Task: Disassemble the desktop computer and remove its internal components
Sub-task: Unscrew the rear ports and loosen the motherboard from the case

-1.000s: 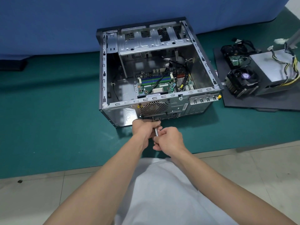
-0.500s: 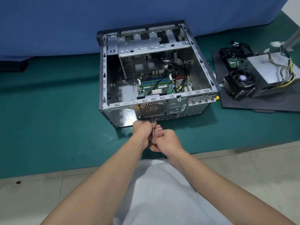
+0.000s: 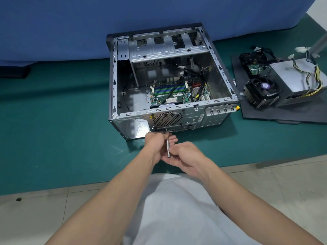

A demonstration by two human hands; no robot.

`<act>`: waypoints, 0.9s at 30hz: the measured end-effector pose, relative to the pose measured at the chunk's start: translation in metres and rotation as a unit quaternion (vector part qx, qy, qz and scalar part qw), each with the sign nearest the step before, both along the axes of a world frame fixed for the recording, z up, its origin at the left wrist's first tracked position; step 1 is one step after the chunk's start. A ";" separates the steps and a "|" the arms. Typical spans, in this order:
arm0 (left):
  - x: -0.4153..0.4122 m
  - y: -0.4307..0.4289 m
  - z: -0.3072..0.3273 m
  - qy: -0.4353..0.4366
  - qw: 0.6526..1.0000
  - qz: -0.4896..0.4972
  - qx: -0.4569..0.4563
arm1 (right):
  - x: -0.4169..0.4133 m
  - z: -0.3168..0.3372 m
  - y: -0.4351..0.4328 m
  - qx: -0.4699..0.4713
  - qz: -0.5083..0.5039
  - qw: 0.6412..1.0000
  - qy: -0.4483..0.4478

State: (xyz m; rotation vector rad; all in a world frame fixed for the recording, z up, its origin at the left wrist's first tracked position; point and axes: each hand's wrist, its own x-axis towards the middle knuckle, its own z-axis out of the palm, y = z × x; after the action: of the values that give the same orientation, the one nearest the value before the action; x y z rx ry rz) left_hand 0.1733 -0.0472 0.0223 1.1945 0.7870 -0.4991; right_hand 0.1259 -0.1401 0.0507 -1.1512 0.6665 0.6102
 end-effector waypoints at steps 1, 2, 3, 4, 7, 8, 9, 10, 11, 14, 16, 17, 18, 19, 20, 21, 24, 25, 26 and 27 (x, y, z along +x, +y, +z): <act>0.000 0.002 -0.001 -0.001 1.000 -0.003 -0.001 | 0.000 -0.001 0.001 -0.005 -0.004 1.000 -0.008; -0.001 0.003 -0.001 -0.004 1.000 -0.009 0.009 | -0.001 0.000 0.003 -0.047 -0.001 0.999 -0.017; -0.001 0.005 -0.001 -0.008 0.999 -0.015 0.028 | -0.001 -0.001 0.005 -0.107 0.005 0.994 -0.025; -0.001 0.007 -0.002 -0.012 0.999 -0.019 0.048 | -0.001 -0.001 0.007 -0.171 0.014 0.985 -0.028; 0.000 0.005 -0.003 -0.016 0.998 -0.006 0.058 | -0.001 -0.004 0.007 -0.250 0.017 0.968 -0.029; 0.000 0.003 -0.002 -0.014 0.999 -0.002 0.047 | 0.000 -0.004 0.006 -0.217 0.016 0.976 -0.022; 0.001 0.002 -0.001 -0.009 0.999 0.003 0.032 | 0.000 -0.002 0.004 -0.156 0.011 0.988 -0.012; 0.001 0.001 0.000 -0.004 1.000 0.008 0.016 | 0.000 0.001 0.003 -0.086 0.004 0.996 0.001; 0.001 0.000 0.000 -0.002 1.000 0.010 0.004 | 0.000 0.003 0.002 -0.019 -0.007 1.000 0.013; -0.001 0.002 -0.001 -0.005 1.000 -0.006 0.016 | -0.001 0.003 0.003 -0.013 -0.015 1.000 -0.004; -0.002 0.006 -0.001 -0.008 0.999 -0.016 0.051 | -0.003 0.000 0.007 -0.128 -0.004 0.992 -0.020; -0.003 0.006 -0.002 -0.011 0.998 -0.017 0.063 | -0.003 -0.001 0.008 -0.191 0.005 0.981 -0.026; -0.002 0.006 -0.002 -0.014 0.998 -0.016 0.067 | -0.003 -0.004 0.009 -0.242 0.013 0.970 -0.030; -0.002 0.006 -0.002 -0.018 0.998 -0.016 0.065 | -0.003 -0.005 0.008 -0.263 0.018 0.964 -0.030; -0.002 0.005 -0.002 -0.018 0.998 -0.016 0.058 | -0.002 -0.005 0.007 -0.249 0.023 0.968 -0.027; -0.002 0.004 -0.001 -0.016 0.999 -0.016 0.050 | -0.002 -0.004 0.005 -0.201 0.023 0.979 -0.021; -0.003 0.005 0.000 -0.003 1.000 -0.019 0.012 | -0.002 0.000 0.004 -0.030 -0.001 1.000 0.002; -0.003 0.005 0.000 -0.002 1.000 -0.021 0.007 | -0.002 -0.001 0.004 -0.036 0.000 0.999 -0.005; -0.004 0.005 0.000 -0.005 1.000 -0.025 0.012 | -0.002 -0.002 0.004 -0.073 0.004 0.997 -0.013; -0.004 0.006 0.001 -0.009 0.999 -0.030 0.026 | -0.002 -0.004 0.006 -0.128 0.010 0.991 -0.021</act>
State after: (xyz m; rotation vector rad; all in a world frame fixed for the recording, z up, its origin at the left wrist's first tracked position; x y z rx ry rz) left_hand 0.1692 -0.0411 0.0232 1.2719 0.7536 -0.5192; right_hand 0.1237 -0.1345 0.0465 -1.4076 0.7132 0.5257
